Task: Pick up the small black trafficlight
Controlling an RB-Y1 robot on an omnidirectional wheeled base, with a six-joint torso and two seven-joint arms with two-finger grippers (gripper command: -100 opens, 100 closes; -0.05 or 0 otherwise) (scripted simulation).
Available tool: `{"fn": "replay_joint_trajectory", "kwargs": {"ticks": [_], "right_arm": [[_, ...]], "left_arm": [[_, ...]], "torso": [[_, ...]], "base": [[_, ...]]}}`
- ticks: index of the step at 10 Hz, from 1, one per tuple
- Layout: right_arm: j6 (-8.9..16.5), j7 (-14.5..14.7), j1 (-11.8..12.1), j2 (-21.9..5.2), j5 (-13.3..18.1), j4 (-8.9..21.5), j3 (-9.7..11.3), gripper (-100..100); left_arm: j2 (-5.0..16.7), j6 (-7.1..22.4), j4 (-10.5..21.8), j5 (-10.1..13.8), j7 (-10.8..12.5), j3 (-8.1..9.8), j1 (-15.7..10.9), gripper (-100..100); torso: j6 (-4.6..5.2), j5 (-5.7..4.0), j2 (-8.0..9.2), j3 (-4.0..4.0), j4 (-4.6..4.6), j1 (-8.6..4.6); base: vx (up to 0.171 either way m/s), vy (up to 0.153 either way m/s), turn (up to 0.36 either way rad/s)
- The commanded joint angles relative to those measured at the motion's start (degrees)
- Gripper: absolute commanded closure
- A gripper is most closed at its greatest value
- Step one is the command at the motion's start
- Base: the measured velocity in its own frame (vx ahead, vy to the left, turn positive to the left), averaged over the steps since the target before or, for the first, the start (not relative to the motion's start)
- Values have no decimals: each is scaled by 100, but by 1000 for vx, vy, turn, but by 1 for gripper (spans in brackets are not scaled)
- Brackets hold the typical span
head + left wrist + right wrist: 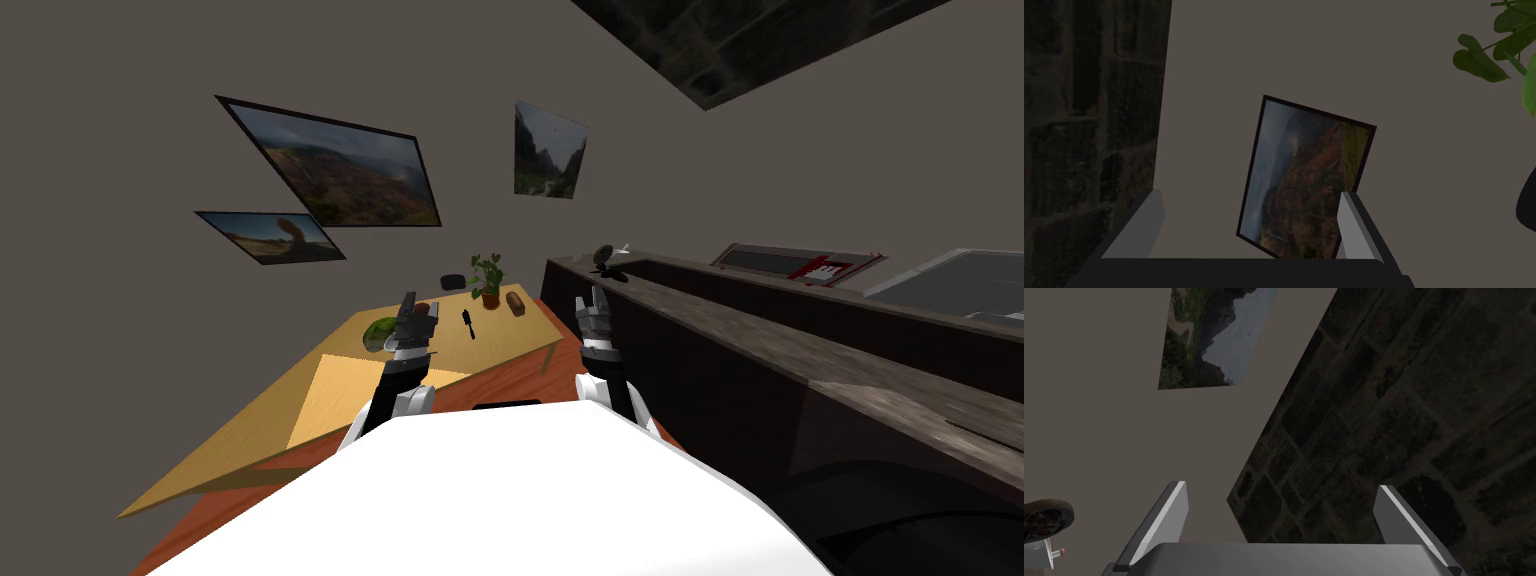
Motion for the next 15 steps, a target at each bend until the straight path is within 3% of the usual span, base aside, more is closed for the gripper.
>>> {"fn": "replay_joint_trajectory", "kwargs": {"ticks": [1,4,7,8,10,11,13,14,15], "right_arm": [[0,0,0,0,0,0,0,0],[0,0,-1,0,0,0,0,0],[0,0,-1,0,0,0,1,0],[0,0,-1,0,0,0,0,0],[0,0,-1,0,0,0,0,0],[0,0,-1,0,0,0,1,0],[0,0,-1,0,0,0,0,0],[0,0,-1,0,0,0,1,0],[0,0,0,0,0,0,0,0]], "left_arm": [[230,-58,174,124,131,9,-84,-100],[510,-201,579,419,446,30,-282,-100],[729,-410,1079,845,901,62,-561,-100],[729,-410,1148,845,901,62,-561,-100],[851,-573,1548,1181,1257,91,-775,-100],[851,-573,1594,1181,1257,91,-775,-100],[959,-743,1989,1545,1622,128,-1003,-100],[959,-743,2082,1545,1640,128,-1003,-100],[1006,-828,2290,1734,1837,150,-1120,-100]], "torso": [[0,0,0,0,0,0],[1,-2,11,7,2,-8],[1,-3,17,10,4,-13],[1,-2,19,11,4,-11],[1,-2,11,6,3,-11],[1,-3,12,7,3,-14],[0,-2,15,8,3,-10],[1,-3,13,8,3,-15],[-1,-3,12,7,3,-11]], "base": [[-15,-13,-29],[-34,-29,-37],[-50,-37,-47],[-36,-29,-20],[-32,-37,-60],[-34,-29,-20],[-40,-37,-57],[-30,-32,-32],[-32,-32,-56]]}}
